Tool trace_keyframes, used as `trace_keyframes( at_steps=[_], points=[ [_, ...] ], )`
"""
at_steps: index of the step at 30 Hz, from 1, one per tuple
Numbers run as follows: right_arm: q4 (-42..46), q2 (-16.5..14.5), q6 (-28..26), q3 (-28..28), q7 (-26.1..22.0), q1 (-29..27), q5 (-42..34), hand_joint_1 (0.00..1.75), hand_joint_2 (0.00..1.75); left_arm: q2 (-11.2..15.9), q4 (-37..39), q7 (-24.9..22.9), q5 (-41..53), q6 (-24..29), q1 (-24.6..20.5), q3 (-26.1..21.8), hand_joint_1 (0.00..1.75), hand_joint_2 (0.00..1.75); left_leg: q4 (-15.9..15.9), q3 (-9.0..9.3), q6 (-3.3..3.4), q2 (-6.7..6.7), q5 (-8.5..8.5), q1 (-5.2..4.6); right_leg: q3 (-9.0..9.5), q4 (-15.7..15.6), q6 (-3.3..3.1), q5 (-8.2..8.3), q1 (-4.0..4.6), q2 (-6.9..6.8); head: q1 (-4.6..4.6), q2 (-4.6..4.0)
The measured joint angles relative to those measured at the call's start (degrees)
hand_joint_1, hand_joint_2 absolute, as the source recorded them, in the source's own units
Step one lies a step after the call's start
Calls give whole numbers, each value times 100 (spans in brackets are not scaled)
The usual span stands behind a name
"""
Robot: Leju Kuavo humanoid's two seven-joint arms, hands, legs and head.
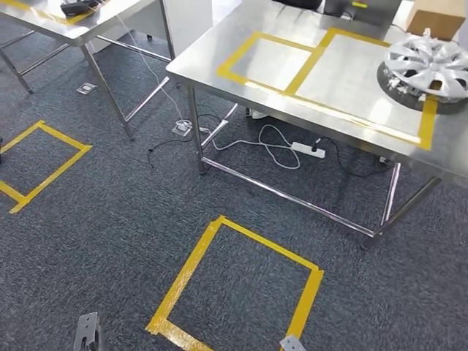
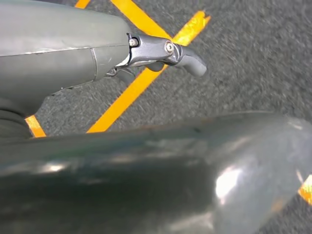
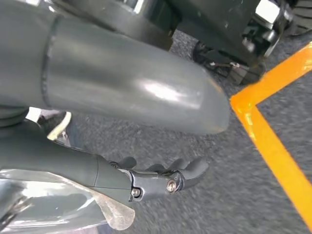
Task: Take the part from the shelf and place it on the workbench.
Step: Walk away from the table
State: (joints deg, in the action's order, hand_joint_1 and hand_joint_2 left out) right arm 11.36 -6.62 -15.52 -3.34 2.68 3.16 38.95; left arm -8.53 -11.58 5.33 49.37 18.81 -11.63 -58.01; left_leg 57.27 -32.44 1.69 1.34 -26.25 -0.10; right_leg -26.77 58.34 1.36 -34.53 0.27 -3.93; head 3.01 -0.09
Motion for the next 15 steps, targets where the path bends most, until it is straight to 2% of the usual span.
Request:
trace_keyframes(
  at_steps=[2, 3, 4, 5, 6, 7, 8, 9, 10, 11, 13, 14, 15],
  points=[
    [-3, 0, 8, 38, 3, -10, 5, 0, 0, -2, 0, 0, 2, -9, -22, 1, 0, 0, -16, -19, 34, -108, 19, 16, -403, 756, 41, -332, -35, 286, 48, 0],
    [-8, 0, 13, 54, 8, -22, 11, 0, 0, -4, 0, 0, 2, -13, -26, 1, 0, 0, -15, -28, 39, -168, 21, 16, -624, 1156, 57, -444, -48, 342, 60, 0],
    [-13, 0, 17, 67, 13, -33, 18, 0, 0, -8, 0, 0, 2, -15, -24, 1, 0, 0, -13, -28, 40, -233, 21, 18, -788, 1410, 69, -457, -56, 365, 60, 0],
    [-18, 0, 24, 77, 17, -42, 29, 0, 0, -10, 0, 0, 2, -14, -20, 1, 0, 0, -9, -26, 38, -303, 22, 21, -855, 1434, 80, -344, -64, 378, 61, 0],
    [-21, 0, 29, 85, 19, -45, 42, 0, 0, -12, 0, 0, 2, -14, -20, 1, 0, 0, -1, -23, 34, -377, 22, 27, -818, 1234, 88, -128, -77, 400, 62, 0],
    [-24, 0, 34, 93, 19, -45, 53, 0, 0, -15, 0, 0, 2, -13, -24, 1, 0, 0, 14, -22, 23, -452, 20, 33, -701, 867, 96, 143, -99, 473, 63, 0],
    [-30, 0, 38, 101, 21, -45, 63, 0, 0, -19, 0, 0, 2, -13, -31, 1, 0, 0, 35, -31, 2, -525, 18, 33, -571, 505, 103, 346, -124, 622, 66, 0],
    [-37, 0, 41, 107, 22, -47, 71, 0, 0, -23, 0, 0, 2, -13, -42, 1, 0, 0, 65, -59, -26, -596, 17, 32, -457, 193, 102, 454, -149, 764, 65, 0],
    [-45, 0, 44, 110, 25, -44, 74, 0, 0, -26, 0, 0, 2, -13, -50, 1, 0, 0, 89, -99, -64, -660, 25, 36, -382, 17, 95, 480, -163, 879, 65, 0],
    [-52, 0, 49, 112, 28, -42, 77, 0, 0, -28, 0, 0, 2, -12, -52, 1, 0, 0, 99, -143, -108, -725, 44, 42, -353, -36, 76, 443, -161, 930, 63, 0],
    [-54, -3, 54, 115, 32, -36, 80, 0, 0, -21, 1, 0, 1, -10, -34, 1, 0, 0, 107, -210, -188, -805, 77, 63, -324, -72, 6, 450, -157, 817, 62, 0],
    [-54, -5, 56, 116, 33, -37, 81, 0, 0, -18, 1, 0, 1, -9, -23, 1, 0, 0, 160, -245, -220, -728, 42, 59, -319, -87, -34, 469, -161, 745, 55, 0],
    [-54, -8, 61, 117, 32, -36, 82, 0, 0, -16, 1, 0, 3, -10, -22, 1, 0, 0, 309, -316, -248, -594, -56, 53, -314, -104, -72, 485, -165, 663, 43, 0]
  ],
)
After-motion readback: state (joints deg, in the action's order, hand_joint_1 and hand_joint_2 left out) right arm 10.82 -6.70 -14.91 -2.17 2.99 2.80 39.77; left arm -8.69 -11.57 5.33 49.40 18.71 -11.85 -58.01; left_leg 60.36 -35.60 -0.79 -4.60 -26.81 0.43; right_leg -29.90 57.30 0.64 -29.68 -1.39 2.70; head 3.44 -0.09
